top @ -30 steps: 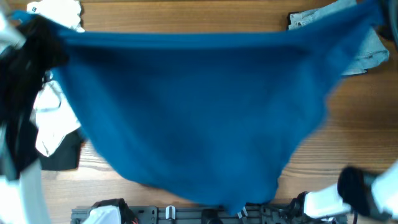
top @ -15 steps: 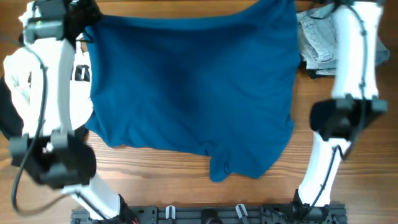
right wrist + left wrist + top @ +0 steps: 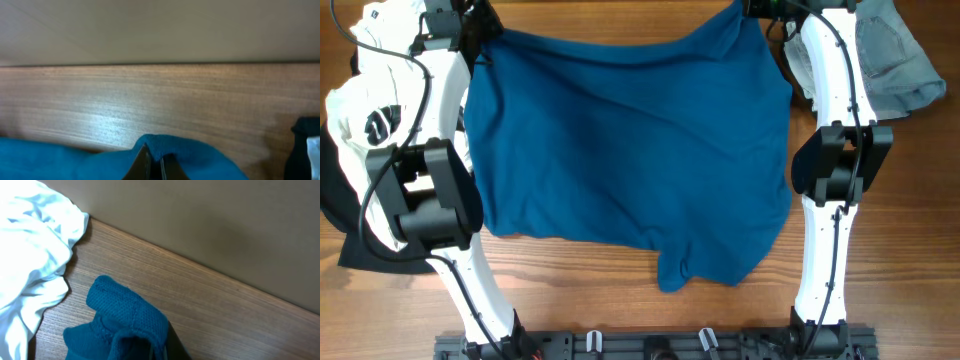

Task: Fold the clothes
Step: 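Lower the stretched shirt flat onto the table with both grippers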

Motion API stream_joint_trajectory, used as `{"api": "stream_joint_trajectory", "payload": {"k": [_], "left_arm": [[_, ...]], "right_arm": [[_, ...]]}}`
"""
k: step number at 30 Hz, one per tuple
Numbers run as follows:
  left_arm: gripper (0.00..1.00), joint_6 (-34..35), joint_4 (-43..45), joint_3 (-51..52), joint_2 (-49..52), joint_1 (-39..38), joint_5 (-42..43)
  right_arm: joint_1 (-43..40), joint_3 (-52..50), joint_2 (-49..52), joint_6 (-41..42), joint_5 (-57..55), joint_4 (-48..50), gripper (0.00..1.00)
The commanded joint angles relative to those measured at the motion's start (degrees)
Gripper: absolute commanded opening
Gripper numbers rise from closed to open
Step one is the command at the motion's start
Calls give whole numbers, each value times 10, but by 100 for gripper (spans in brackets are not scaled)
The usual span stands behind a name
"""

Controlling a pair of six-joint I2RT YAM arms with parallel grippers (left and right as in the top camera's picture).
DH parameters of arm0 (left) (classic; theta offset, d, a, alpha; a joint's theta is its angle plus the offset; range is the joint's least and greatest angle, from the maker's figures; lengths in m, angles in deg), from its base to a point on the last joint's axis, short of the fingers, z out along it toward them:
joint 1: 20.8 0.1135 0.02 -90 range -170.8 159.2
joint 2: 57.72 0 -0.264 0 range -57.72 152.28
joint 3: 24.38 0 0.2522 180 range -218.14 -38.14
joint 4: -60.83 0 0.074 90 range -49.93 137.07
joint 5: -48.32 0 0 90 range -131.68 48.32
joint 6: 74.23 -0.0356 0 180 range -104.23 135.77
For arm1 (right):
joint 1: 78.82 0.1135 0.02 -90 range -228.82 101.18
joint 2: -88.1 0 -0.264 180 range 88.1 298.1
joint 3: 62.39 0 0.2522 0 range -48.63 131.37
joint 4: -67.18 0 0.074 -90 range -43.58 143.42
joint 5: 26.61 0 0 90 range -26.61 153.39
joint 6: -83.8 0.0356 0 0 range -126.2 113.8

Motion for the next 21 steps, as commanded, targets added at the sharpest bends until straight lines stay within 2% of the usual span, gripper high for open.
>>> {"api": "stream_joint_trajectory", "payload": {"k": [1, 12, 17, 21], "left_arm": [[4, -10, -13, -1, -33, 4, -10], [4, -24, -166, -1, -128, 4, -10], [4, -24, -248, -1, -128, 4, -36], [4, -24, -287, 8, -114, 4, -67]], "right_arm": [[-5, 6, -27, 7, 6, -39, 4], [-7, 6, -130, -22, 12, -237, 4], [-7, -3, -130, -27, -23, -352, 4], [-9, -33, -130, -27, -43, -392, 4]]}}
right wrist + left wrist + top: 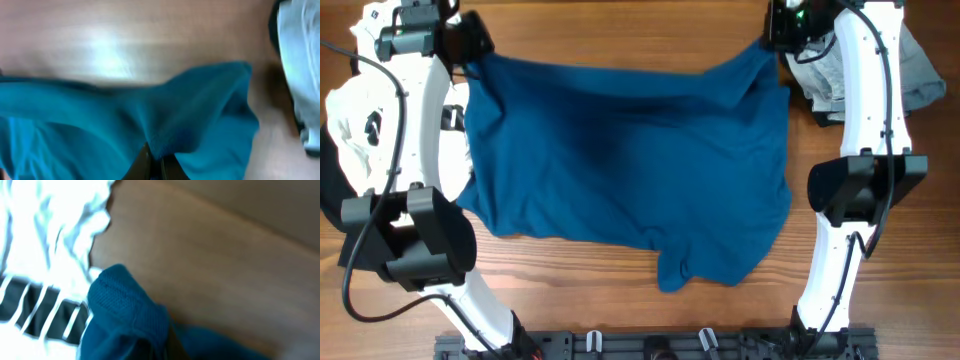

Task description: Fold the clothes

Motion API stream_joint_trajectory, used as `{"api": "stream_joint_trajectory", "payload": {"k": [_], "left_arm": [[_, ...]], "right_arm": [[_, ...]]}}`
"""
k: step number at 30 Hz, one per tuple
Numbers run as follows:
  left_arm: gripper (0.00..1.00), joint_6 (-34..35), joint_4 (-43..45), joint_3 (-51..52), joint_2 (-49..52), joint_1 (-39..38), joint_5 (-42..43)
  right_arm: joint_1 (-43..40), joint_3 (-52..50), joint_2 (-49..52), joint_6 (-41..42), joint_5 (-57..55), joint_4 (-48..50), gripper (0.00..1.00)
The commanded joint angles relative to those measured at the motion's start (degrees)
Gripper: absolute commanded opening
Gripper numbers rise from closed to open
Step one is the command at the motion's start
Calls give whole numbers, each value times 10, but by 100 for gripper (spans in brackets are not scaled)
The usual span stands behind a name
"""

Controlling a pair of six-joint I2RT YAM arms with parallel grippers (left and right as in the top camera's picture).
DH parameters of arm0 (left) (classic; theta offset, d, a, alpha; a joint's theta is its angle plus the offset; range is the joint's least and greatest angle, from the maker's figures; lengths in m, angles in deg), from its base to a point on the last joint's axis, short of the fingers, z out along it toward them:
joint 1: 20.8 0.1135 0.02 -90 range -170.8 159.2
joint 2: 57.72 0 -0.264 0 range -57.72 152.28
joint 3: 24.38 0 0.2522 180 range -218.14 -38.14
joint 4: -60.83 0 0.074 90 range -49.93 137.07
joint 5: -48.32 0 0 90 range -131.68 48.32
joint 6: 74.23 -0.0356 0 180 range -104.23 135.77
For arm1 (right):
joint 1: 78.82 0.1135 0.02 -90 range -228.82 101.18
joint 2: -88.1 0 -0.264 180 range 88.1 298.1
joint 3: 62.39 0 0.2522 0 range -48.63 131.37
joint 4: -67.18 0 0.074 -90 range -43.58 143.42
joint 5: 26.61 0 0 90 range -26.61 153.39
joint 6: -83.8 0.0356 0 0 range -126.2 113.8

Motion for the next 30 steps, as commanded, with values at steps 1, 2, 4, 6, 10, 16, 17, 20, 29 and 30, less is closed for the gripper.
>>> {"api": "stream_joint_trajectory", "payload": {"k": [1, 2, 4, 6, 10, 16, 17, 20, 29, 30], "left_arm": [[4, -9, -22, 14, 12, 4, -46], [4, -9, -26, 19, 12, 4, -47], [4, -9, -37, 24, 12, 8, -47], [4, -9, -46, 24, 14, 14, -46], [4, -9, -59, 25, 15, 24, -46], [4, -9, -89, 26, 27, 28, -46], [4, -9, -96, 26, 32, 28, -46], [4, -9, -111, 26, 43, 28, -45], [8, -9, -156, 26, 62, 28, -22], [10, -9, -163, 26, 62, 28, -15]], "right_arm": [[-5, -32, 3, -8, -33, -31, 4], [-8, -36, 3, -5, -33, -38, 4], [-10, -44, 3, 5, -35, -50, 4], [-10, -47, 3, 5, -44, -57, 4], [-9, -83, 3, 6, -56, -56, 4], [-9, -170, 2, 7, -57, -56, 4], [-10, -188, 2, 7, -57, -56, 4], [-10, -220, 2, 8, -73, -52, 4], [-10, -245, 2, 19, -81, -15, 4], [-10, -245, 2, 20, -80, -11, 4]]}}
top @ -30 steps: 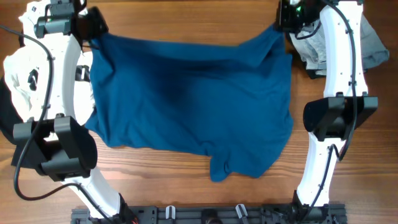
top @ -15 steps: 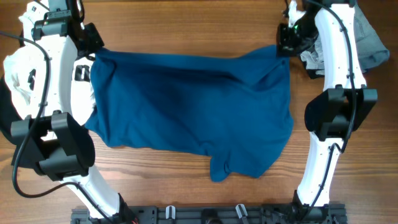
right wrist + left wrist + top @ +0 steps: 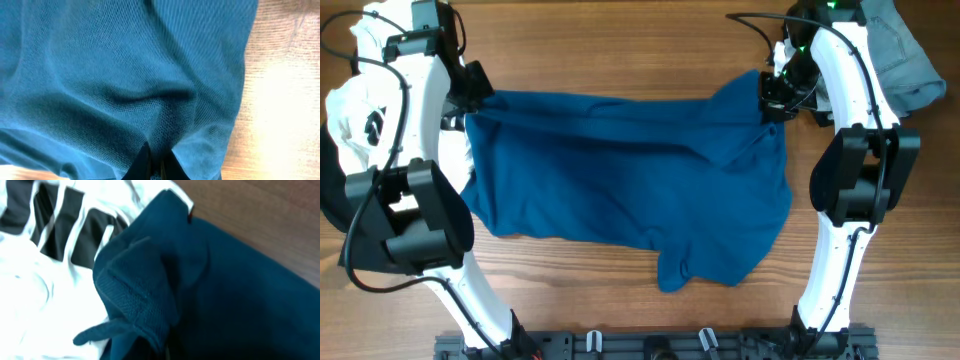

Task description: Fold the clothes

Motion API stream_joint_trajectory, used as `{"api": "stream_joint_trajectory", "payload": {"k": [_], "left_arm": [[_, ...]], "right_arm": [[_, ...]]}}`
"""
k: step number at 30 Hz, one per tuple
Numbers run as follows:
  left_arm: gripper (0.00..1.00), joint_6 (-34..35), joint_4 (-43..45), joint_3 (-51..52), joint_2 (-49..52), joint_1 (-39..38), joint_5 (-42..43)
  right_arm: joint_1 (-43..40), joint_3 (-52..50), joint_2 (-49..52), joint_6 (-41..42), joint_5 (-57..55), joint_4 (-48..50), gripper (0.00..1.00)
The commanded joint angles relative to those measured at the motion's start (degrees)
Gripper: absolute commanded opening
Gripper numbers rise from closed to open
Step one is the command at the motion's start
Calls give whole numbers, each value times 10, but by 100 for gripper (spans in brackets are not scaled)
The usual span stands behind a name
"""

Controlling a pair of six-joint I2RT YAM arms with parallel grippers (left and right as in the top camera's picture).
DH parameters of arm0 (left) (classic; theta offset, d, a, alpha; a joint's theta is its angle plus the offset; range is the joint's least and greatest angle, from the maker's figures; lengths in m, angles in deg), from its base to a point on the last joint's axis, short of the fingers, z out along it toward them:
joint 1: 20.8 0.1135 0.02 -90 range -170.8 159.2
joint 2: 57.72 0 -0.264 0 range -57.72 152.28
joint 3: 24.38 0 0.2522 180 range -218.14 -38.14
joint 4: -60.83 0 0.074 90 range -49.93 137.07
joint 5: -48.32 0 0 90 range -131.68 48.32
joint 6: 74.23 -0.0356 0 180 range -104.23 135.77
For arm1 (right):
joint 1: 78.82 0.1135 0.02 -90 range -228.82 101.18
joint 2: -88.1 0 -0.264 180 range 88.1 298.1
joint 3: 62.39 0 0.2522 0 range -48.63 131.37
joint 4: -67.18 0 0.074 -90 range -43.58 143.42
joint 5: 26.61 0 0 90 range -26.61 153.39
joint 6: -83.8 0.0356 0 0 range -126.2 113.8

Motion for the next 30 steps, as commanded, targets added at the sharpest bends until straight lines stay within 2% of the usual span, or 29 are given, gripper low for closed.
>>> {"api": "stream_joint_trajectory", "payload": {"k": [1, 10, 11, 13, 16, 21, 24, 25, 27, 29, 30], "left_arm": [[11, -7, -19, 4, 6, 4, 20], [23, -7, -54, 4, 8, 4, 21], [29, -5, -55, 4, 8, 4, 21], [51, -5, -56, 4, 8, 4, 21], [72, -5, -56, 4, 8, 4, 21], [87, -5, -45, 3, 7, 4, 21], [100, -5, -39, -10, 0, 5, 21], [100, -5, -42, -20, -4, 5, 21], [100, -5, -50, -45, -19, 5, 21], [100, -5, -61, -72, -35, 5, 21], [100, -5, -68, -89, -49, 5, 21]], "right_arm": [[-3, -2, 2, 12, -15, 9, 4], [-3, -2, 2, 15, -15, 11, 4], [-3, -2, 2, 15, -15, 11, 4], [-3, -2, 2, 16, -15, 10, 4], [-3, -2, 2, 16, -15, 9, 4], [-3, -2, -4, 16, -10, 32, 4], [-3, -1, -36, 17, -10, 57, 4], [-4, -1, -54, 17, -10, 66, 5], [-5, -1, -99, 21, -11, 83, 16], [-6, -1, -141, 21, -11, 91, 38], [-6, -1, -173, 21, -11, 92, 56]]}}
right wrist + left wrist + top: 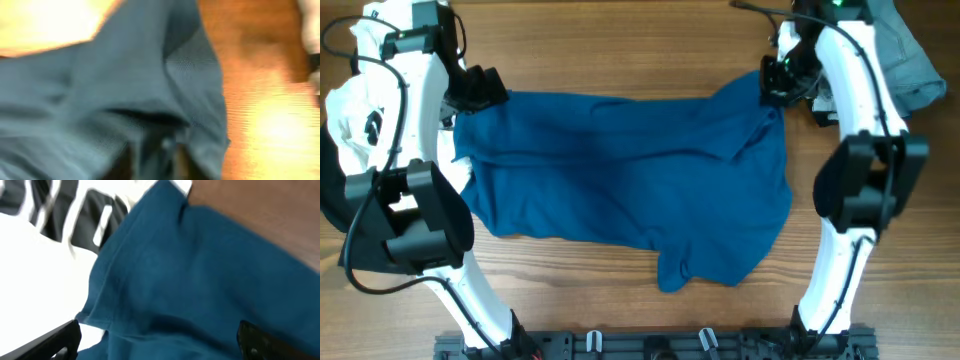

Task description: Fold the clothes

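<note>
A blue shirt [630, 180] lies spread across the wooden table [620, 40], its far edge lying in a straighter line with a fold near the far right corner. My left gripper [480, 88] is at the shirt's far left corner. In the left wrist view it [157, 339] stands open, fingers wide apart over the blue cloth [200, 280]. My right gripper [775, 78] is at the far right corner. The right wrist view is blurred, but its fingers [125, 160] show apart over the blue fabric [150, 75].
A white garment with black print [360, 110] is piled at the far left and shows beside the shirt [30, 255]. A grey garment [905, 55] lies at the far right. A black cloth [340, 230] sits at the left edge. A mounting rail [650, 345] runs along the front.
My left gripper has opened and let go of the shirt's far left corner. My right gripper's fingers have parted over the far right corner. The shirt's far edge now rests on the table.
Both grippers were shut on the shirt's far corners near the table's back edge, holding them stretched apart. They then stood lower and nearer with the corners pinched, the far edge folded toward me. Now both corners lie on the table and the fingers are apart.
</note>
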Motion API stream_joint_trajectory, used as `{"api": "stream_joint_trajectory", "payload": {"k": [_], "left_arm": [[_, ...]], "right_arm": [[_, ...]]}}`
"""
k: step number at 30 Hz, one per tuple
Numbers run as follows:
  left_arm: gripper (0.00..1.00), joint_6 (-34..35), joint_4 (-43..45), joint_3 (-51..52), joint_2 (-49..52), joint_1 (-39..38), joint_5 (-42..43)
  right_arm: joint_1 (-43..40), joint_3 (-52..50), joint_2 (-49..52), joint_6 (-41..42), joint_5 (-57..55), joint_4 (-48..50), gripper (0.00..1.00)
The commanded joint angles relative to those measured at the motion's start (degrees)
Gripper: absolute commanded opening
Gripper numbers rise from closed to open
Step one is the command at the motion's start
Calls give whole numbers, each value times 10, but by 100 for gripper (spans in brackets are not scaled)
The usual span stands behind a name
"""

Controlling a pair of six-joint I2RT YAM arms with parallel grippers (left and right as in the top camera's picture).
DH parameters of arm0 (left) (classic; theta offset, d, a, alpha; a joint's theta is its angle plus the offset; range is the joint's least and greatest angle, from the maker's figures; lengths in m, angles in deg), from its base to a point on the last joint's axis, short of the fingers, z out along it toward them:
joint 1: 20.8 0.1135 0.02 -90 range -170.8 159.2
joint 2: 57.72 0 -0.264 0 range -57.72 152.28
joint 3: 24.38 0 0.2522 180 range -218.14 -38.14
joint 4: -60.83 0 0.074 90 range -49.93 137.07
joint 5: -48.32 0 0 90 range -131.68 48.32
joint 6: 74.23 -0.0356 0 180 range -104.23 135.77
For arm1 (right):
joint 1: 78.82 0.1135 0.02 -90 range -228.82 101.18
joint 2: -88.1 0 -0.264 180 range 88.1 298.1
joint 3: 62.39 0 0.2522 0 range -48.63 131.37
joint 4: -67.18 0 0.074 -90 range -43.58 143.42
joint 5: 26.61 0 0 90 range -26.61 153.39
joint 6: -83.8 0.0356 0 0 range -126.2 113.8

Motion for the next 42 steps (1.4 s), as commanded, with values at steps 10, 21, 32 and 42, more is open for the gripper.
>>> {"api": "stream_joint_trajectory", "payload": {"k": [10, 21, 32, 42], "left_arm": [[100, -1, -102, -100, -204, 5, 7], [100, 119, -195, -1, -249, 5, 2], [100, 238, 102, 435, -324, 5, 2], [98, 285, 283, 606, -328, 17, -28]], "right_arm": [[-5, 7, -327, 8, -9, -45, 99], [1, -15, -390, 11, 42, -126, 100], [4, -93, -382, 9, 37, -117, 99], [4, -96, -353, 11, 37, -108, 100]]}}
